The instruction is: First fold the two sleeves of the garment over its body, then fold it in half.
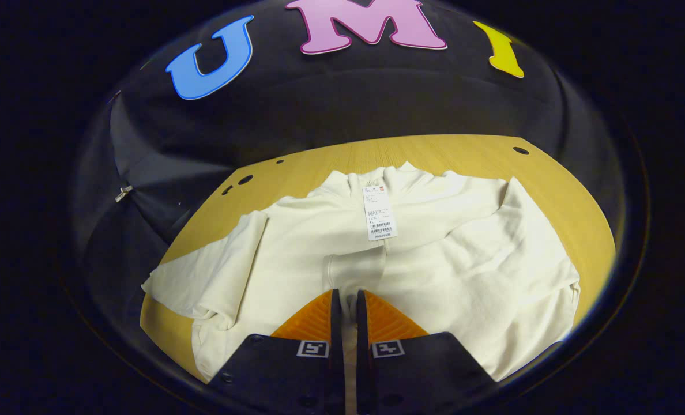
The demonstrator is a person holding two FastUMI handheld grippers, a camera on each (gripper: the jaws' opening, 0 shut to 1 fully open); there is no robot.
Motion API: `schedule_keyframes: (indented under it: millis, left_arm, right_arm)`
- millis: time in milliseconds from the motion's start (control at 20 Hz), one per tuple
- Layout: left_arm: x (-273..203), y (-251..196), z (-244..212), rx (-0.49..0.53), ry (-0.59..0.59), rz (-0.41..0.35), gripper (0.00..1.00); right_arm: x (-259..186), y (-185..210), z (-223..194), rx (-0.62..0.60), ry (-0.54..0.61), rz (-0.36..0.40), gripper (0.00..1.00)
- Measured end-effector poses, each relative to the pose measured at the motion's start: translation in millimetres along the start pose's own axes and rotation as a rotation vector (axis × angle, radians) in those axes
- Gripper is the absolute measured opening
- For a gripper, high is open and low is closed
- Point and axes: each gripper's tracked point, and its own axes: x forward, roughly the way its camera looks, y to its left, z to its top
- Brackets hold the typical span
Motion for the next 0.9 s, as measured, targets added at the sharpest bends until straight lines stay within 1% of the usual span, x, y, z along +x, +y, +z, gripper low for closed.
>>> schedule_keyframes:
  millis: [150,350,400,450,500,550,600,650,700,750,800,850,900]
  left_arm:
    - [8.0,14.2,-9.5,-0.002,0.017,0.020,0.88]
    - [16.5,31.8,-22.8,-0.019,0.039,0.035,0.88]
    - [18.2,35.1,-27.1,-0.025,0.044,0.036,0.88]
    - [20.5,38.4,-28.8,-0.029,0.041,0.041,0.88]
    - [22.8,41.0,-29.7,-0.033,0.033,0.042,0.88]
    - [25.2,43.1,-31.0,-0.036,0.032,0.042,0.88]
    - [28.9,45.6,-34.8,-0.037,0.035,0.046,0.88]
    - [32.9,47.8,-37.7,-0.041,0.040,0.047,0.88]
    - [36.7,49.0,-41.3,-0.047,0.046,0.045,0.88]
    - [41.0,50.8,-44.4,-0.052,0.050,0.046,0.88]
    - [45.4,52.9,-48.0,-0.057,0.056,0.045,0.88]
    - [49.3,53.3,-54.3,-0.060,0.062,0.046,0.88]
    - [53.8,54.3,-57.7,-0.064,0.067,0.045,0.88]
  right_arm:
    - [0.8,3.0,-10.9,0.021,0.028,0.010,0.16]
    - [-2.5,7.7,-11.1,0.060,0.033,0.025,0.27]
    - [-6.3,10.3,-9.1,0.074,0.031,0.033,0.31]
    - [-7.8,12.8,-6.1,0.086,0.028,0.043,0.47]
    - [-10.0,15.4,-4.7,0.100,0.027,0.053,0.43]
    - [-15.2,17.5,-2.2,0.114,0.028,0.061,0.48]
    - [-19.4,19.3,0.3,0.126,0.030,0.071,0.51]
    - [-25.0,20.8,3.0,0.134,0.029,0.080,0.38]
    - [-31.1,20.5,7.7,0.134,0.023,0.084,0.57]
    - [-38.1,17.9,12.1,0.123,0.018,0.080,0.59]
    - [-45.0,15.7,15.4,0.110,0.010,0.076,0.48]
    - [-52.3,14.2,18.5,0.099,0.004,0.072,0.62]
    - [-60.2,11.7,21.1,0.087,0.000,0.069,0.62]
